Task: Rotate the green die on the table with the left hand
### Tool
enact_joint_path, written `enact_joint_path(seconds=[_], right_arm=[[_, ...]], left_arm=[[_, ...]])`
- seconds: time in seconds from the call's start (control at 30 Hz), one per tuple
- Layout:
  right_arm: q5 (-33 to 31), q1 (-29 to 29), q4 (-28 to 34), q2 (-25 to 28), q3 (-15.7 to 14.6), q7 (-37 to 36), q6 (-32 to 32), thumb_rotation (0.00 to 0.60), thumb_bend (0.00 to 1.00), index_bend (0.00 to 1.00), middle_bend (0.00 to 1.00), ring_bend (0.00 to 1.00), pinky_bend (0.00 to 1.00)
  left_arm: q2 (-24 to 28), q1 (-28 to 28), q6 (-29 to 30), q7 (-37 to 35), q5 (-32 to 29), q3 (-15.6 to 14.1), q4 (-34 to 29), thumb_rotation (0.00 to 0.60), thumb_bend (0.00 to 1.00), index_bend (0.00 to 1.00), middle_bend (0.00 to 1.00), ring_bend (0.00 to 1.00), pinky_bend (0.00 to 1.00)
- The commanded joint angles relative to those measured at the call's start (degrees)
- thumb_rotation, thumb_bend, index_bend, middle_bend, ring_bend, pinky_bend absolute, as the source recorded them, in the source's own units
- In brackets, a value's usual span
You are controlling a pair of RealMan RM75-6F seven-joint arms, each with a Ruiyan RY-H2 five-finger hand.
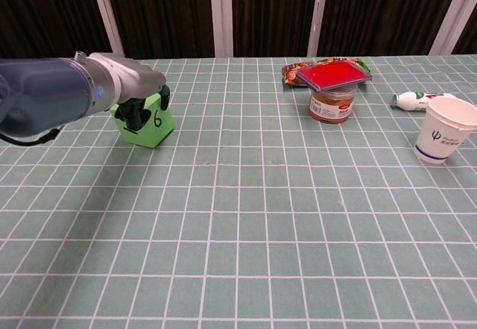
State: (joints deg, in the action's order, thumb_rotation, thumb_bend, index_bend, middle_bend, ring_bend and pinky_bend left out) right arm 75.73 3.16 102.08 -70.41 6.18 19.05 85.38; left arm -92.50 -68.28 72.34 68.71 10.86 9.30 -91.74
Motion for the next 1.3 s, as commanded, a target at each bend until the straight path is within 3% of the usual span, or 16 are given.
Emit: enact_joint_path(seconds=[0.03, 0.53, 0.8, 1.07, 1.2, 1.3], right_arm=[[-0.05, -0.01, 0.01, -0.01, 0.03, 0.05, 0.08, 0.600, 0.04, 0.07, 0.00, 0.03, 0.00], [-0.25, -0.03, 0.03, 0.18, -0.01, -0.16, 0.12, 0.600, 0.04, 0.07, 0.00, 0.03, 0.00], [-0.01, 0.00, 0.07, 0.16, -0.13, 0.05, 0.23, 0.600, 0.04, 0.07, 0.00, 0.03, 0.00], [0.14, 0.14, 0.05, -0.15, -0.44, 0.84, 0.04, 0.600, 0.04, 0.07, 0.00, 0.03, 0.00], [0.19, 0.20, 0.17, -0.30, -0.63, 1.29, -0.08, 0.600, 0.04, 0.07, 0.00, 0.03, 0.00], [0.27, 0.20, 0.34, -0.29, -0.66, 1.37, -0.02, 0.600, 0.04, 0.07, 0.00, 0.03, 0.00]], left_arm=[[-0.10, 0.16, 0.26, 0.21, 0.10, 0.04, 0.34, 0.600, 0.82, 0.23, 0.79, 0.58, 0.59], [-3.55, -0.84, 5.55, 5.19, -3.11, 2.59, 2.82, 0.600, 0.78, 0.23, 0.74, 0.57, 0.59], [-3.13, -1.19, 7.10, 4.77, -1.26, 5.26, 0.06, 0.600, 0.72, 0.23, 0.49, 0.48, 0.57], [5.00, 0.26, 11.36, 0.79, 2.32, 11.40, -15.27, 0.600, 0.68, 0.23, 0.41, 0.42, 0.55], [13.44, 3.97, 11.96, -4.38, 4.42, 15.29, -27.59, 0.600, 0.66, 0.23, 0.41, 0.42, 0.55], [21.54, 8.38, 12.89, -7.17, 9.00, 15.01, -36.86, 0.600, 0.55, 0.23, 0.38, 0.39, 0.54]])
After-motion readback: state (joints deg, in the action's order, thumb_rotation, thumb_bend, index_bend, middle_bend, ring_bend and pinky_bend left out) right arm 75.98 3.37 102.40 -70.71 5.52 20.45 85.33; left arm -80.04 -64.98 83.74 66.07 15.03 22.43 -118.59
